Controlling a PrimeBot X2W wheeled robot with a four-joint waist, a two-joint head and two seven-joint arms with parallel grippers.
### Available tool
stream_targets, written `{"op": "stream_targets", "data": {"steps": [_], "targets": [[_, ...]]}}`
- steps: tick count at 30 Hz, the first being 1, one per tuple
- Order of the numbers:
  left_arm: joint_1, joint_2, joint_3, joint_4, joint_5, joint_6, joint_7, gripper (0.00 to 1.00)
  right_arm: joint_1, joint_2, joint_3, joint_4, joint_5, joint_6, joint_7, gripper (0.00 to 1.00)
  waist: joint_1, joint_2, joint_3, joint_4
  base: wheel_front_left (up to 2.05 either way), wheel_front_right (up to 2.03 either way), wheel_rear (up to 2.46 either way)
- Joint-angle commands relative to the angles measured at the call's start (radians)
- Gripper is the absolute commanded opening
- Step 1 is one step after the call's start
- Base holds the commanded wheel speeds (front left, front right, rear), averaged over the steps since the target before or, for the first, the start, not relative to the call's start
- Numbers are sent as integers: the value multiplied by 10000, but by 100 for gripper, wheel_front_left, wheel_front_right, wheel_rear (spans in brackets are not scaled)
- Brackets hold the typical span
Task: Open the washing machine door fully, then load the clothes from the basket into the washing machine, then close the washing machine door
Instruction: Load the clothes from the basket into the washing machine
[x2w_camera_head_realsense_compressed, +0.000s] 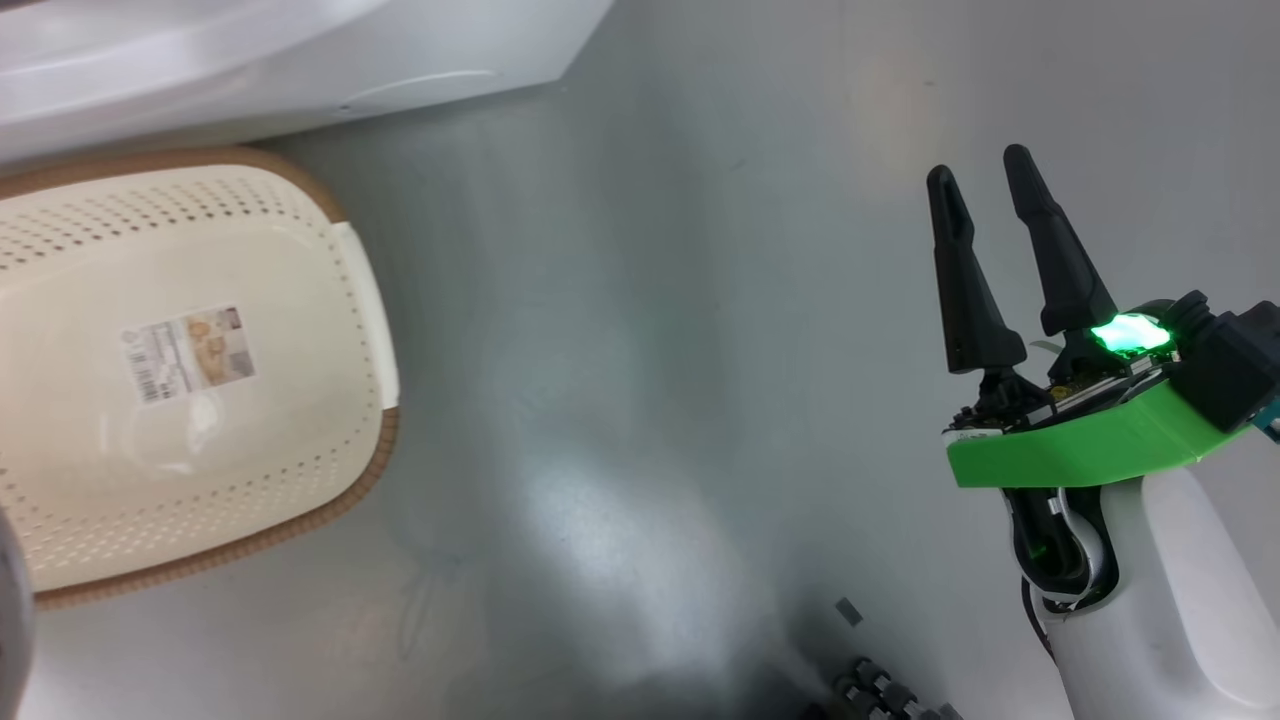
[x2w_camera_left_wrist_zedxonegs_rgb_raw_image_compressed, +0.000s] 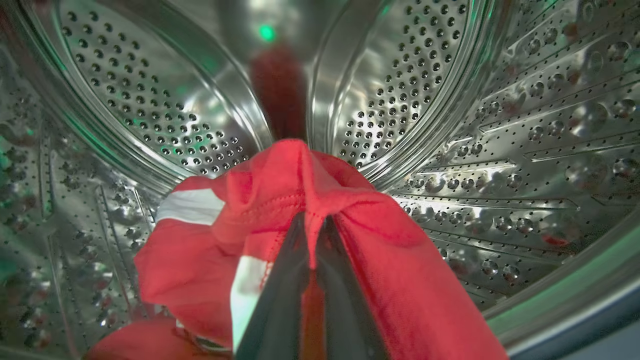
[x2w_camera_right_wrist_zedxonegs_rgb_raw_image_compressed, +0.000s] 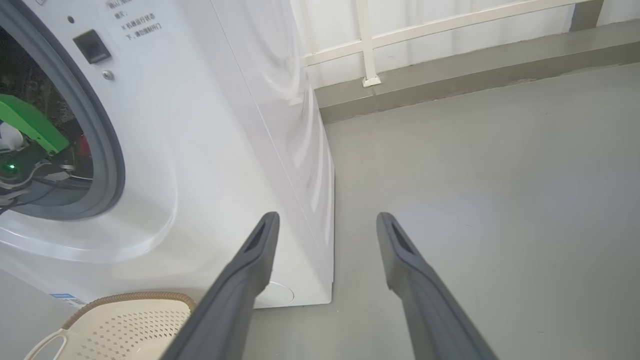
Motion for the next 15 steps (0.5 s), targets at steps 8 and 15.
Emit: {"op": "stream_targets", "data": {"steps": [8,15], "targets": [[-26,533,-598,123,595,137,-183,0,186,114,213,-149,55,16,-46,100,-1,0,214,-567,0,0,0],[280,207,-649,72,465,295,-190,36,218,106,161,-76,35,16,-46,100,-1,0,109,-426,0,0,0]]}}
